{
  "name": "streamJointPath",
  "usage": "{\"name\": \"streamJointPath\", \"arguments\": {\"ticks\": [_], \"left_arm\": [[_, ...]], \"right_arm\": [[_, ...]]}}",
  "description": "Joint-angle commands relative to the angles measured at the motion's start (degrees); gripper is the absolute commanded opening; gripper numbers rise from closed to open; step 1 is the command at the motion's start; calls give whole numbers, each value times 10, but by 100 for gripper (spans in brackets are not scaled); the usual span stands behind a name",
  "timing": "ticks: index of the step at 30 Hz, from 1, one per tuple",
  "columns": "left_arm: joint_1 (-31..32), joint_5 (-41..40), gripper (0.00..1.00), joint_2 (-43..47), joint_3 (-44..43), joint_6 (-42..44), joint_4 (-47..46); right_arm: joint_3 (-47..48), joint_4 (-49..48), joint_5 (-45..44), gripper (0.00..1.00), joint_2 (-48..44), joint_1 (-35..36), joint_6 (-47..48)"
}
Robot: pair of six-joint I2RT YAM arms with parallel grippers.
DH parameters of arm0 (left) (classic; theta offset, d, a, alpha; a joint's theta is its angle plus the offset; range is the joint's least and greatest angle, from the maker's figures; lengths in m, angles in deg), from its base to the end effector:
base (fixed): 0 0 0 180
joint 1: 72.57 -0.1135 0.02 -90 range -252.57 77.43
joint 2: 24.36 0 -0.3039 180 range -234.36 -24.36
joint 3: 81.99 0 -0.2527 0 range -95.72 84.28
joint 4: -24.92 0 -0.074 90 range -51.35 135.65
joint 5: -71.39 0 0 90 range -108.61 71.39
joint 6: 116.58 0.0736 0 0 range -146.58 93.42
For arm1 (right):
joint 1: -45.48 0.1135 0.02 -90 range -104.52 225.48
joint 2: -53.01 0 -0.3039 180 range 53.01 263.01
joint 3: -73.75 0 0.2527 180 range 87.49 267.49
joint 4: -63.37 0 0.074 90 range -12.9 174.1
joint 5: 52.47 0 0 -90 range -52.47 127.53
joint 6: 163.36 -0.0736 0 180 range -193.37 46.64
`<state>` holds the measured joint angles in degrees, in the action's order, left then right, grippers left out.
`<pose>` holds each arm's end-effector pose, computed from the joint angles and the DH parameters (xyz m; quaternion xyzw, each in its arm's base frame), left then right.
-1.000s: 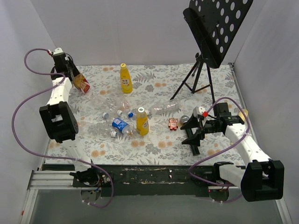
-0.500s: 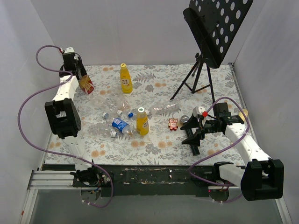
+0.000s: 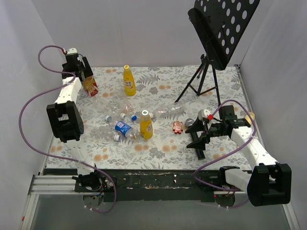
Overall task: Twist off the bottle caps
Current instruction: Place the plastic bottle at the corner of the board, then pick up the plastic bottle at the center of the board.
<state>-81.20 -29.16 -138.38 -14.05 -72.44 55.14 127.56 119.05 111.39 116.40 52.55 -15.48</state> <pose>0.5122 0.0914 0.3045 -0.4386 0.7546 -0.0774 0.4819 0.1626 0.0914 0.2574 -0.5278 0.5896 0.4567 0.4065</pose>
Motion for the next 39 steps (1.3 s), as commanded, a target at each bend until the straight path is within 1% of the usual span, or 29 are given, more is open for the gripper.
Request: {"name": "streamJointPath", "arguments": {"ticks": [1, 3, 5, 6, 8, 11, 15, 17, 18, 20, 21, 23, 24, 25, 27, 30, 32, 37, 39], "left_arm": [[-3, -7, 76, 48, -22, -2, 11], [-2, -2, 84, 68, -20, -3, 14], [-3, 5, 94, 88, -13, -7, 17], [-2, 11, 98, 99, -10, -9, 19], [-3, 29, 98, 125, -5, -16, 28], [-7, 67, 98, 171, 22, -50, 27], [-11, 186, 98, 237, 61, -74, 41], [-11, 274, 98, 274, 97, -87, 42], [-10, 342, 98, 301, 117, -98, 40], [5, 422, 98, 340, 165, -113, 36], [26, 438, 98, 361, 185, -110, 36], [77, 436, 98, 403, 229, -91, 38], [122, 427, 98, 420, 251, -85, 36], [146, 425, 98, 439, 267, -77, 39], [185, 404, 98, 471, 298, -72, 39], [238, 383, 95, 500, 321, -52, 50], [287, 365, 93, 504, 324, -35, 65], [394, 262, 86, 472, 313, 7, 113], [441, 216, 81, 455, 303, 14, 128]], "right_arm": [[12, 6, 5, 85, -2, -4, 11], [12, 5, 5, 85, -2, -4, 10], [12, 5, 5, 85, -2, -4, 12], [12, 7, 5, 85, -3, -4, 12], [12, 7, 5, 85, -4, -4, 13], [11, 8, 4, 85, -8, -4, 16], [10, 15, 4, 85, -13, -4, 37], [8, 20, 5, 85, -14, -3, 51], [6, 21, 9, 85, -18, -3, 56], [-3, 21, 17, 85, -21, -2, 69], [-6, 21, 20, 85, -24, -1, 73], [-12, 16, 22, 85, -27, 0, 79], [-16, 11, 22, 86, -28, 0, 78], [-18, 8, 22, 86, -30, 0, 78], [-19, 5, 19, 86, -28, 0, 79], [-21, 0, 14, 86, -26, 0, 78], [-21, -1, 13, 86, -22, 1, 77], [-19, -1, 8, 86, -10, 0, 74], [-19, -1, 8, 85, -7, 0, 74]]}}
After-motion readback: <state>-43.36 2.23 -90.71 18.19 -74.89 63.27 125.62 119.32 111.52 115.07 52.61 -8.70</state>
